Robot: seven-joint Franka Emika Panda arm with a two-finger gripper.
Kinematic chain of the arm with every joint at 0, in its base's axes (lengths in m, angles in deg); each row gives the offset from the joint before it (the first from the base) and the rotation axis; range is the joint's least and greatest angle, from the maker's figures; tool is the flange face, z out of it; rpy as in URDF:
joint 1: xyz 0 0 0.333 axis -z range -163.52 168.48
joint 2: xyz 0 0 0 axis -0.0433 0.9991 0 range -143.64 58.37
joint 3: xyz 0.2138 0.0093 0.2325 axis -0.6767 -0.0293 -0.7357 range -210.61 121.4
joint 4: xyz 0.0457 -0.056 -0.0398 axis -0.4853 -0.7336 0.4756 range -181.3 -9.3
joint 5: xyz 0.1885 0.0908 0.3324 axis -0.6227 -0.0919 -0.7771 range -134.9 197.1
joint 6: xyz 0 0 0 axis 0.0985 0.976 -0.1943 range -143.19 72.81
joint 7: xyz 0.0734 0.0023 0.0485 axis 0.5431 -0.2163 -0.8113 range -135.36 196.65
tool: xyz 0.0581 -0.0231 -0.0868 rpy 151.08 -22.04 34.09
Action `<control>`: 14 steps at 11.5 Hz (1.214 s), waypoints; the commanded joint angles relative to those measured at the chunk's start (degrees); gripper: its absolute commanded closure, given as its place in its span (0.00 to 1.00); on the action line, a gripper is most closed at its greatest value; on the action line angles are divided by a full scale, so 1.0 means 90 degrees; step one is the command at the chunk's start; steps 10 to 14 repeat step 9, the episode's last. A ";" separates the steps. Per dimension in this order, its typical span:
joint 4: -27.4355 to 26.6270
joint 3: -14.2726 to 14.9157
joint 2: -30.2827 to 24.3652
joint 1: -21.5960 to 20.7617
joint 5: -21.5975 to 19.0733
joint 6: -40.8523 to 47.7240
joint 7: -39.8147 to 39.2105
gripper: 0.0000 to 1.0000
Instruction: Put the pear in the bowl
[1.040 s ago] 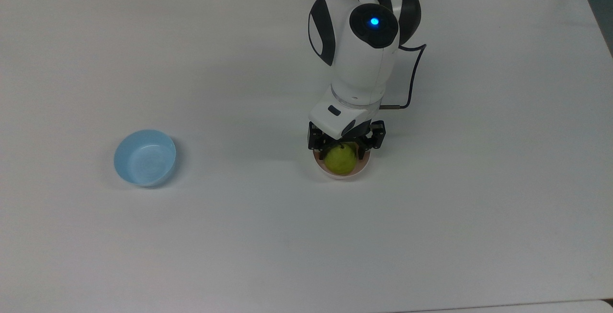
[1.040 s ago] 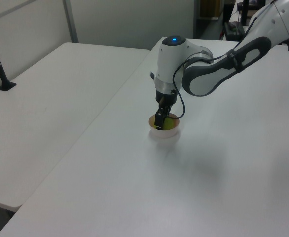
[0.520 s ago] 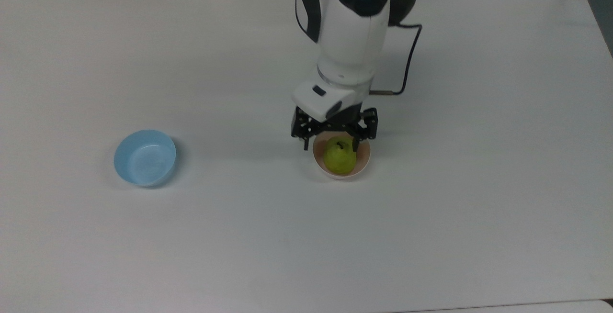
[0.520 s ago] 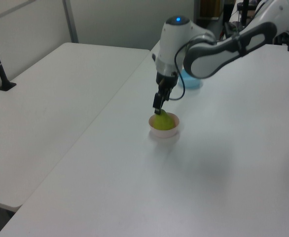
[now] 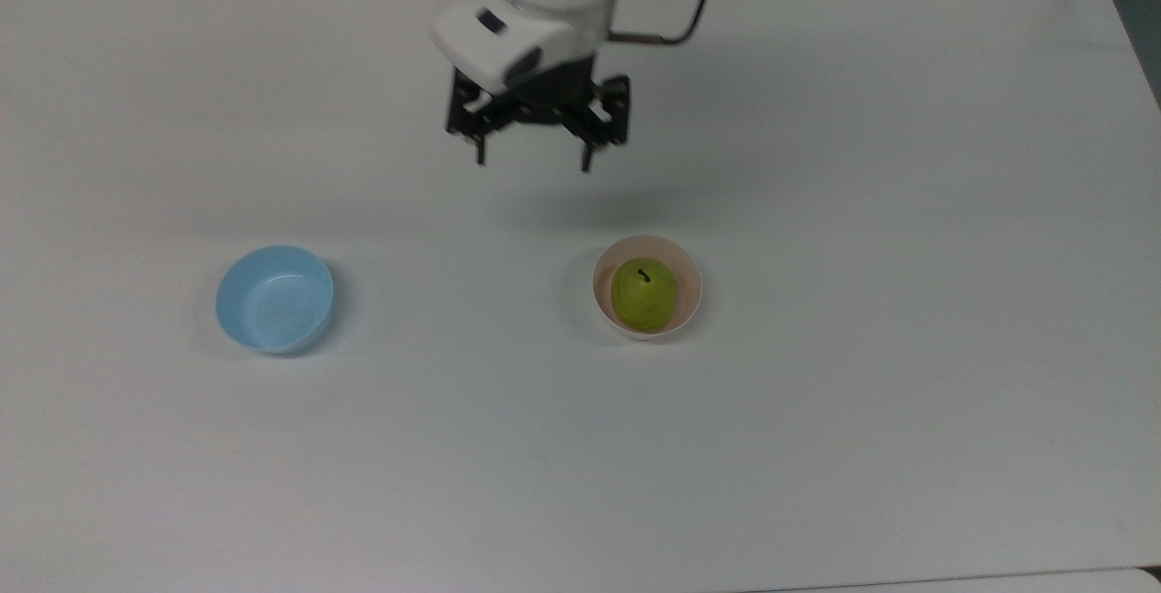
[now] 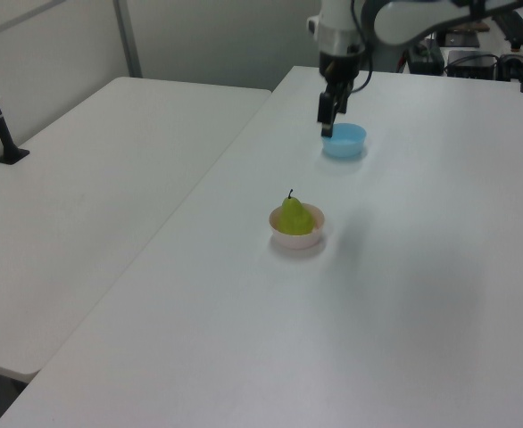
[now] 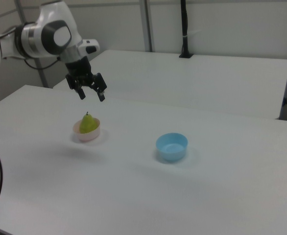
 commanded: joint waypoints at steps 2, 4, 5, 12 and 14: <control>-0.0231 -0.0005 -0.1049 0.0541 -0.0034 0.1092 -0.0507 0.00; -0.0231 0.0005 -0.1274 0.0746 -0.0412 0.1542 -0.0830 0.00; -0.0240 0.0005 -0.1382 0.0853 -0.0637 0.1660 -0.0899 0.00; -0.0201 0.0015 -0.1392 0.0864 -0.0649 0.1729 -0.0900 0.00; -0.0201 0.0015 -0.1392 0.0864 -0.0649 0.1729 -0.0900 0.00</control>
